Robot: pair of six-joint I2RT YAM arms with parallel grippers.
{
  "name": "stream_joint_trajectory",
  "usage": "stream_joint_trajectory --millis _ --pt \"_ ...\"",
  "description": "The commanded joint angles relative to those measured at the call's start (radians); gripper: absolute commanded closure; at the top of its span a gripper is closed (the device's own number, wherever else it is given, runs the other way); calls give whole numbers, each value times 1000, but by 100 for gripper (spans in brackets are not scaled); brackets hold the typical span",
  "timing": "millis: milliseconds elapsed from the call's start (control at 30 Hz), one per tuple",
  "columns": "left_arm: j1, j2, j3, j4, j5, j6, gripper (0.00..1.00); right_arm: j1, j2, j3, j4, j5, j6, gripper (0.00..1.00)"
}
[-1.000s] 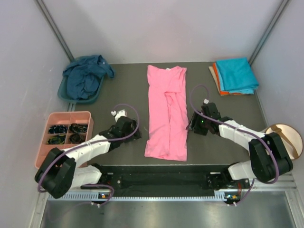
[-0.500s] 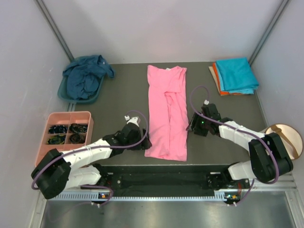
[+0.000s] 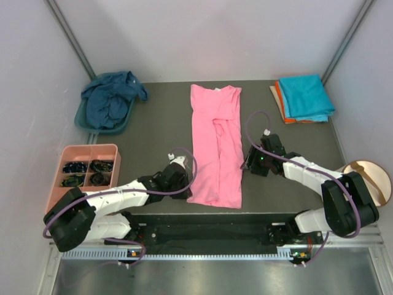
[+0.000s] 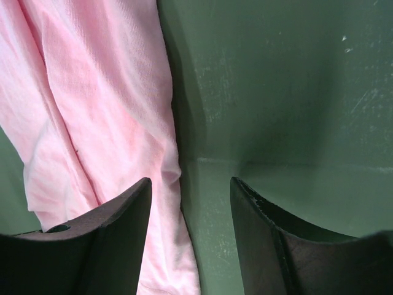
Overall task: Fold and stack the t-shirts
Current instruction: Rotate the tshirt 90 degrees, then grab the bottom of the folded rectangular tshirt with both arms
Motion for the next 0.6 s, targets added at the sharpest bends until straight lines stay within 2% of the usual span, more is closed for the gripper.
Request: stream_joint_trajectory --millis 0,67,267,567 --pt "-6 11 -2 40 8 4 91 -9 -17 -7 27 -1 7 46" --pt "-6 13 -2 38 13 4 100 -8 -19 -13 30 1 9 46" --pt "-20 -30 3 10 66 -5 100 -9 -10 -15 36 -7 7 46" --pt "-55 -78 8 -17 76 -35 100 -8 10 8 25 -21 -8 46"
